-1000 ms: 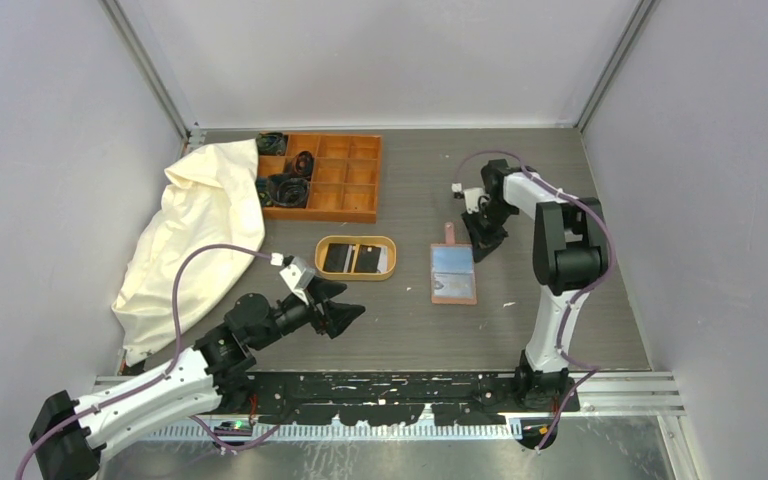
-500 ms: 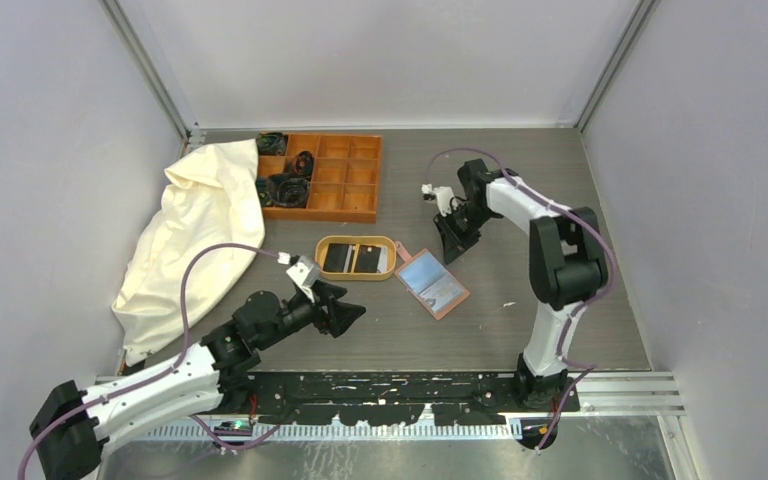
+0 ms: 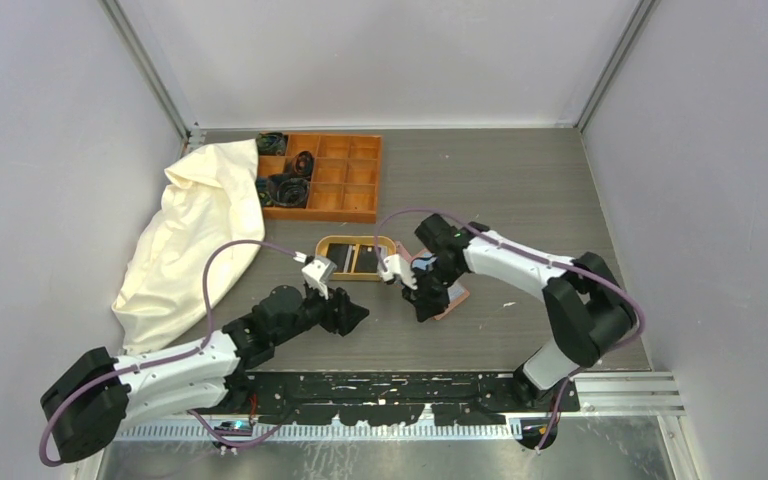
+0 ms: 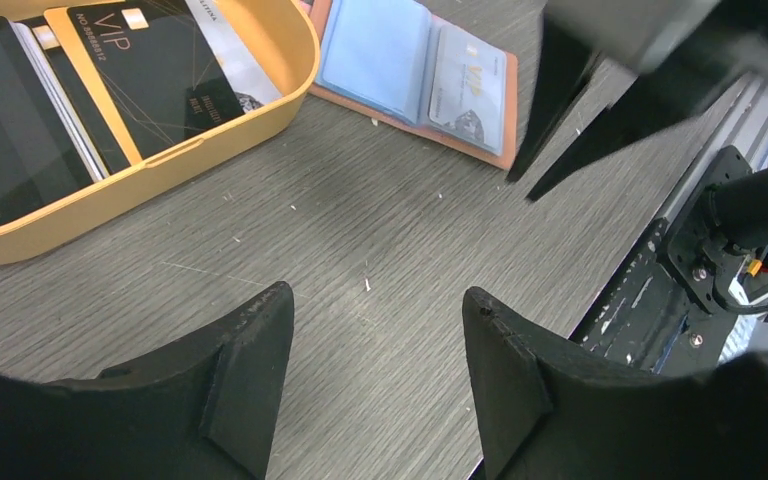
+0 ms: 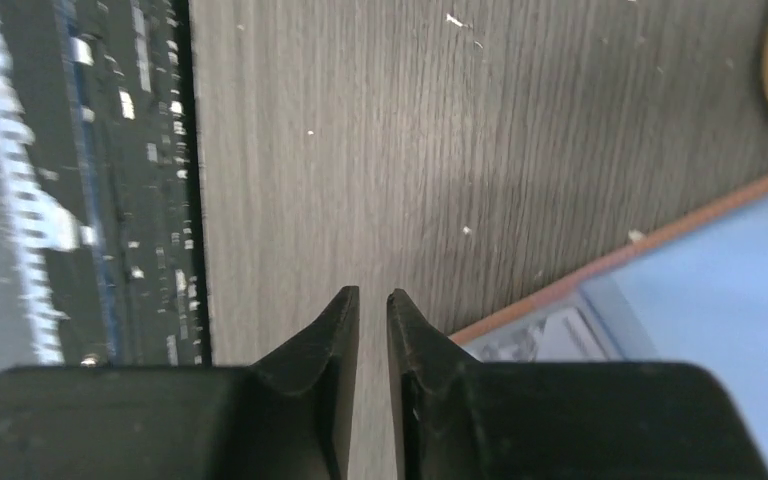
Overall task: Put the credit cards into the card holder
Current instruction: Pick up the credit card from the storage box.
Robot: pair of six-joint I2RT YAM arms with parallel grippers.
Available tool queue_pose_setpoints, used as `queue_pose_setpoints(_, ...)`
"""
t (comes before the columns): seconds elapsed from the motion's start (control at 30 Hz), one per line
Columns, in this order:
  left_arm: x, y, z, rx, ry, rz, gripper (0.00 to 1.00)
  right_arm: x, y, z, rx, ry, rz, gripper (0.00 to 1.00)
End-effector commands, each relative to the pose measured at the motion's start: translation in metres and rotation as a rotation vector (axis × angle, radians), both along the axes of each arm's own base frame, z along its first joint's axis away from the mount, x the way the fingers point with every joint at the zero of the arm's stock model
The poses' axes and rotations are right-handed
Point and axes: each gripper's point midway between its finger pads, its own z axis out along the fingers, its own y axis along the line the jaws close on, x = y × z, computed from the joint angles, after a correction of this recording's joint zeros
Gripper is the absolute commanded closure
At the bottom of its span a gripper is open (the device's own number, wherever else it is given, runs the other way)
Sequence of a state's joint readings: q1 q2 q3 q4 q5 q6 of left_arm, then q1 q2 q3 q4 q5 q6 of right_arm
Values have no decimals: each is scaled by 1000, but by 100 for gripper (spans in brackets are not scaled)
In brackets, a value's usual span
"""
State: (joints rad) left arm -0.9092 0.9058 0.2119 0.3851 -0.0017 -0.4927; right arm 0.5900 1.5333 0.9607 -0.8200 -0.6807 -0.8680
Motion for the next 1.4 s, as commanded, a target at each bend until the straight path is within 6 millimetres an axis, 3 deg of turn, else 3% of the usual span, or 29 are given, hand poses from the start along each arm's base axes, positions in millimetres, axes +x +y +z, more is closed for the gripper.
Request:
queue_pose_setpoints(0.0,16,-3,36,-84,-41,72,37,28,14,-24,-118,-201,60,79)
queue_pose_setpoints(0.17,19,18,36,-20,-32,154,37,34,13,-46,-235,-246,47,80)
queue_pose_setpoints(0.33,22,36,39,29,-30,212,37,48,-6,-55,-349,-304,11,80)
queue_pose_setpoints(0.6,25,41,41,111,14,205,38,80,-61,-37,-405,-304,-151,80)
queue_pose_setpoints(0.73,38,42,42,148,27,212,37,94,-87,-27,-391,-295,-268,80)
queue_pose_setpoints(0.8,45,42,42,169,50,211,37,98,-90,-20,-366,-296,-298,79)
queue_pose_setpoints(0.93,61,38,41,220,96,192,36,104,-82,5,-283,-334,-328,77)
queue_pose_setpoints(1.03,73,37,40,270,125,184,35,124,-77,41,-214,-459,-399,74)
queue_pose_setpoints(1.07,79,38,36,298,139,186,35,132,-75,56,-185,-504,-432,68)
queue_pose_setpoints(1.1,81,37,35,309,156,168,35,139,-71,72,-147,-538,-467,56)
queue_pose_setpoints(1.17,92,37,37,328,172,162,35,150,-56,104,-33,-543,-546,18)
queue_pose_setpoints(1.2,98,37,36,343,182,160,35,152,-45,117,41,-487,-591,3)
queue_pose_setpoints(1.27,109,39,32,385,204,173,35,152,-19,135,156,-292,-674,1)
queue_pose_setpoints(1.37,125,44,25,470,255,221,36,134,21,133,223,66,-606,1)
